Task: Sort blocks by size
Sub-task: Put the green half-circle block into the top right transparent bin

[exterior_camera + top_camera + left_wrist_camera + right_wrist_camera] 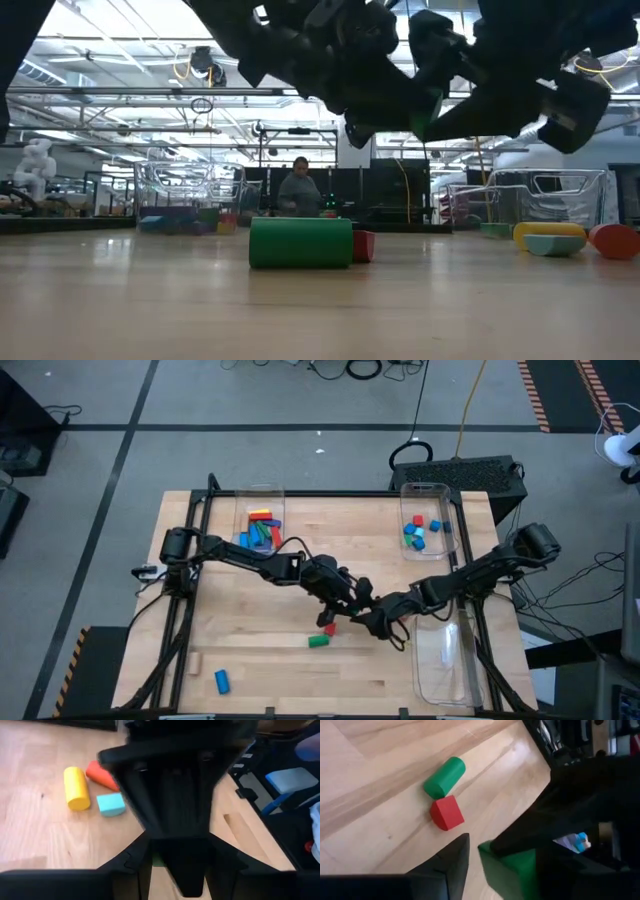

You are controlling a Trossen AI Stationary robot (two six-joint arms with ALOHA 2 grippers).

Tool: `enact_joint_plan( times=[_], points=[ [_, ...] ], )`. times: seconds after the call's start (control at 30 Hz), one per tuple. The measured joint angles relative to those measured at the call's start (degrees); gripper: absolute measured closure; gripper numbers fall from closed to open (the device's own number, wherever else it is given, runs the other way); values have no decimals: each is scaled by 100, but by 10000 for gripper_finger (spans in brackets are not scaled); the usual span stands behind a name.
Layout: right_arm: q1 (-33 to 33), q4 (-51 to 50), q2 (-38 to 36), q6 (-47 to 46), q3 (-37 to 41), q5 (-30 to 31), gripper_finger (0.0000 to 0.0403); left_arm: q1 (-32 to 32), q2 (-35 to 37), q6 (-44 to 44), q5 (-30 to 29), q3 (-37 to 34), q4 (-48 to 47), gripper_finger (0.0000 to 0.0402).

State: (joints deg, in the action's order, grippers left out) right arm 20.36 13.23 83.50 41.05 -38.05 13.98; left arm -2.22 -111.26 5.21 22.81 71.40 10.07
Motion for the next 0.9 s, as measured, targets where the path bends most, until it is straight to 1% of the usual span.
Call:
enact_joint_plan(
  times=[0.13,0.27,0.37,0.53,0.6,0.7,0.8,0.9],
  points=[
    [0,9,77,54,-41,43,254,0,0,30,1,-4,-63,267],
    [3,-110,58,82,-54,352,294,9,-2,44,-20,-4,-97,266],
    [2,-109,51,70,-54,415,315,11,-2,66,-41,-4,-101,249],
    [5,-147,51,-217,-43,518,328,7,-2,27,-49,-4,-39,211],
    [7,-175,49,-285,-43,652,336,12,-2,28,-60,-4,-29,206],
    [7,-232,44,-307,-43,714,336,14,-2,26,-81,-4,-22,204],
    [11,-327,18,-404,-43,1089,336,102,59,26,-134,-4,-145,202],
    [-27,-683,-164,-474,-40,1524,336,249,280,169,-362,-4,-728,202]
  ],
)
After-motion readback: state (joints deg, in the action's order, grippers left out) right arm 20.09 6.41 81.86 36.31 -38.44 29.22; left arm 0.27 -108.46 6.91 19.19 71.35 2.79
